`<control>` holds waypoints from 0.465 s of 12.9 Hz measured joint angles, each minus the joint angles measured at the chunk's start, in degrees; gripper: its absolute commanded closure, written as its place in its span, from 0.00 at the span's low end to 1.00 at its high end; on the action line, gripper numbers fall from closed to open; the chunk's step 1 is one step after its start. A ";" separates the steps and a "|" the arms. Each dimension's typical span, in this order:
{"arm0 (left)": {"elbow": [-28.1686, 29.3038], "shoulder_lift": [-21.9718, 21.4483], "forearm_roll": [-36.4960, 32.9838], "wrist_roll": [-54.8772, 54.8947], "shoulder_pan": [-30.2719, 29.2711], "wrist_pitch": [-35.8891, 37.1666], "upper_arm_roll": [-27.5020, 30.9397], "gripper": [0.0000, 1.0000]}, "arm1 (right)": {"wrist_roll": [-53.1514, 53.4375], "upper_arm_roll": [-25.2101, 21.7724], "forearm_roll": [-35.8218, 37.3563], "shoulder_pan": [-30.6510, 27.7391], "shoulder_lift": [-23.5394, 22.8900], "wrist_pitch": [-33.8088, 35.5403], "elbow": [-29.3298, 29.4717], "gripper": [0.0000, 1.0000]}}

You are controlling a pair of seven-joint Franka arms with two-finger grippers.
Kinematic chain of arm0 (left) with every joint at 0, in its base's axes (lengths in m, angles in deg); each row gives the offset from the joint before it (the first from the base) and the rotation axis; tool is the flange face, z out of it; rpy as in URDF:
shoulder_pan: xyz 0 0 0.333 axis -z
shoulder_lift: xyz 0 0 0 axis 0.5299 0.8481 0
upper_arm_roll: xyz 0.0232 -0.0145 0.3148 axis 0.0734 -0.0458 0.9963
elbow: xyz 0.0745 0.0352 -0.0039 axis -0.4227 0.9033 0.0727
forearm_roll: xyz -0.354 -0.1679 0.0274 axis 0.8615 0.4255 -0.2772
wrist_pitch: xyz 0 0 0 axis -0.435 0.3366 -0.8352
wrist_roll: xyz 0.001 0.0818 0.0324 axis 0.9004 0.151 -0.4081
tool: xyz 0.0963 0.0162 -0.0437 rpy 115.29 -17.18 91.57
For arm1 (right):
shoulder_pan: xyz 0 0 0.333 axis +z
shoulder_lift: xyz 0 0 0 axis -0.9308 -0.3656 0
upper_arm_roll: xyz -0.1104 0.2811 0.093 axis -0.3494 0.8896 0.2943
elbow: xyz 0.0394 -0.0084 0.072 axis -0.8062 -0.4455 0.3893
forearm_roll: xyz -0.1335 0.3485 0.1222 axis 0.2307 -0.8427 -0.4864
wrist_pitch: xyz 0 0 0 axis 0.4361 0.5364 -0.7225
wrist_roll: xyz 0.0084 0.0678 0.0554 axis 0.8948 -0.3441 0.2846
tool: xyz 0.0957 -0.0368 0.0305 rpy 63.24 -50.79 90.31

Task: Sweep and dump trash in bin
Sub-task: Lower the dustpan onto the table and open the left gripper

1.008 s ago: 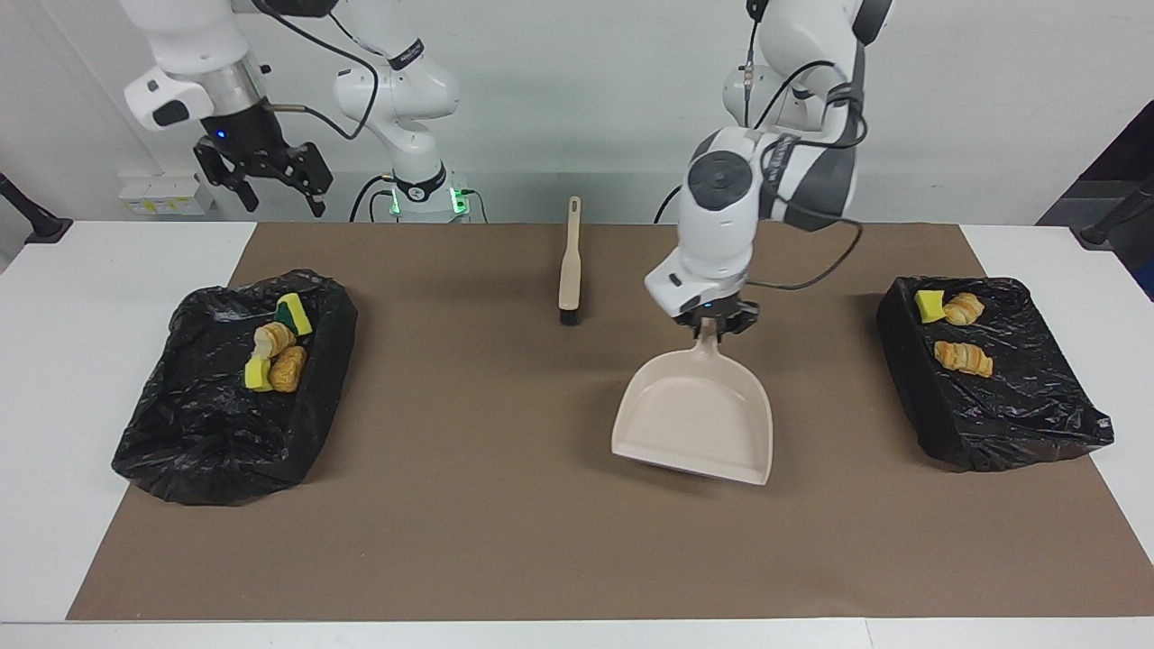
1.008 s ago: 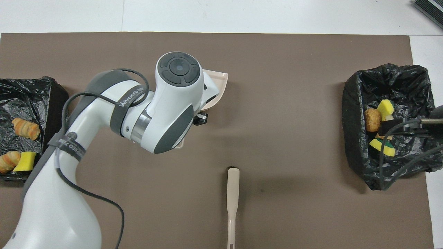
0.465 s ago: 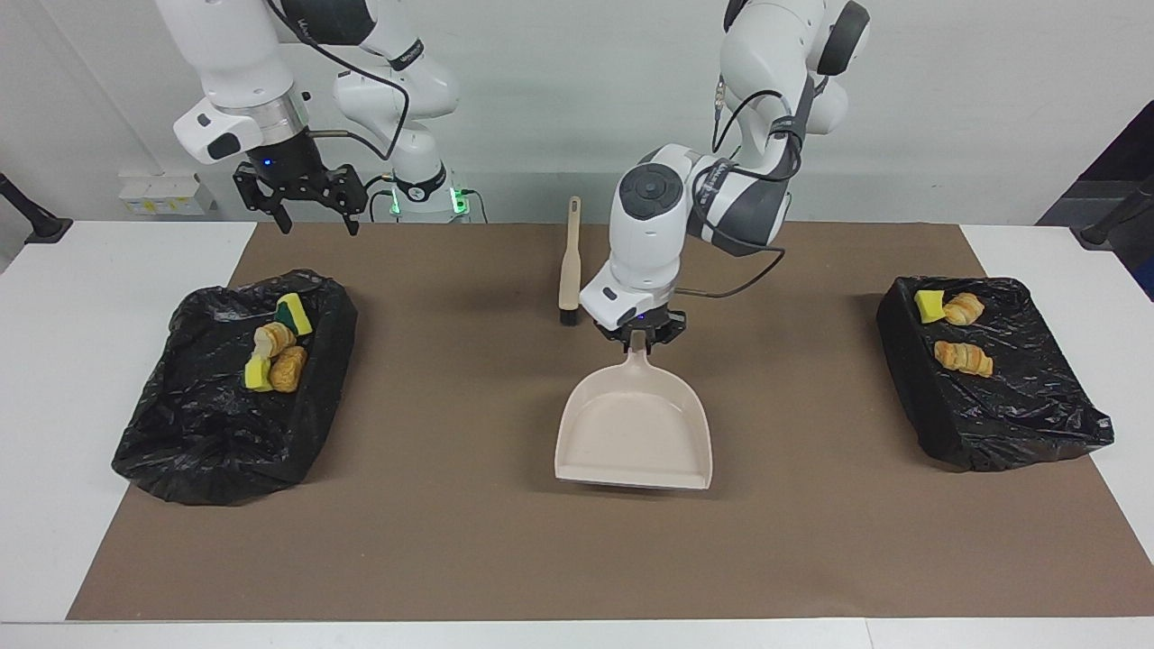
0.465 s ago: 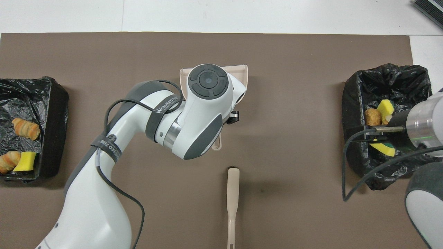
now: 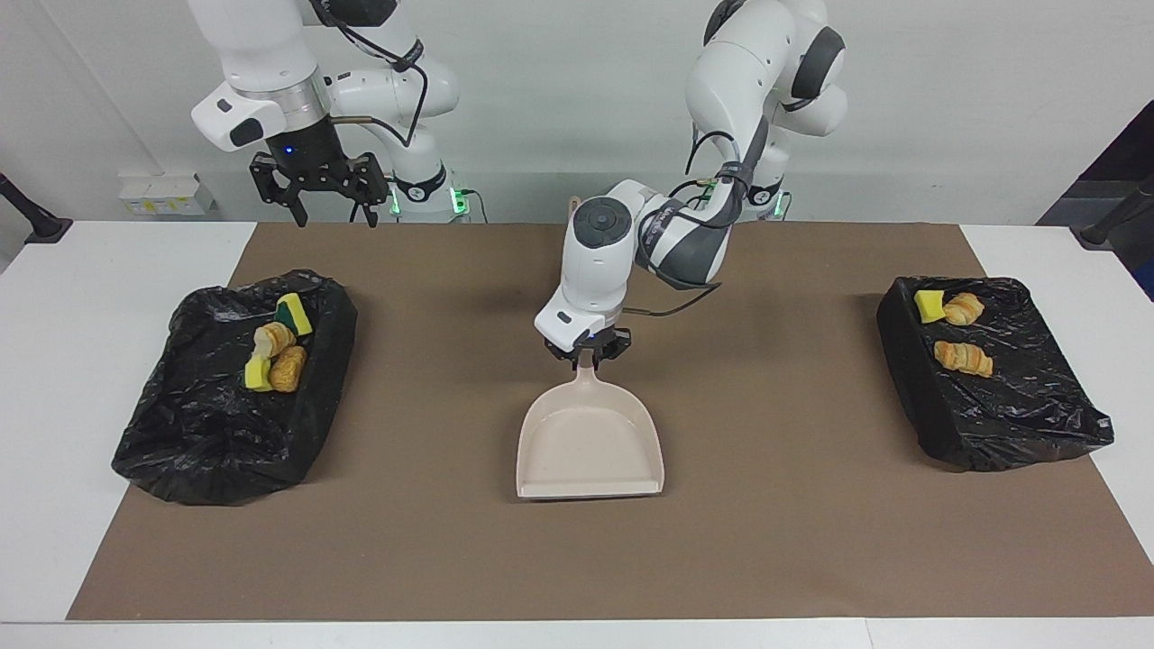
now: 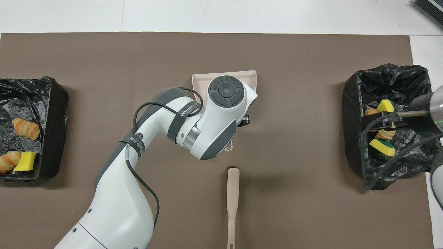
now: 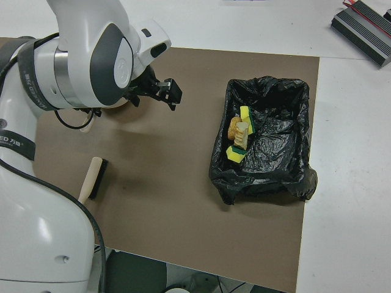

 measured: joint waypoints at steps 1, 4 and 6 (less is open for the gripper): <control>0.00 0.00 -0.08 0.01 0.09 0.00 0.00 0.65 | 0.00 0.00 0.01 0.00 -0.39 0.36 0.35 0.00; 0.00 0.00 -1.24 0.13 0.08 0.02 0.40 0.38 | -0.32 0.00 -0.07 -0.03 -1.13 3.54 2.83 0.00; -0.01 -0.19 -4.10 0.34 -0.01 0.06 0.66 0.03 | -0.33 -0.02 -0.11 -0.13 -1.39 3.55 3.79 0.00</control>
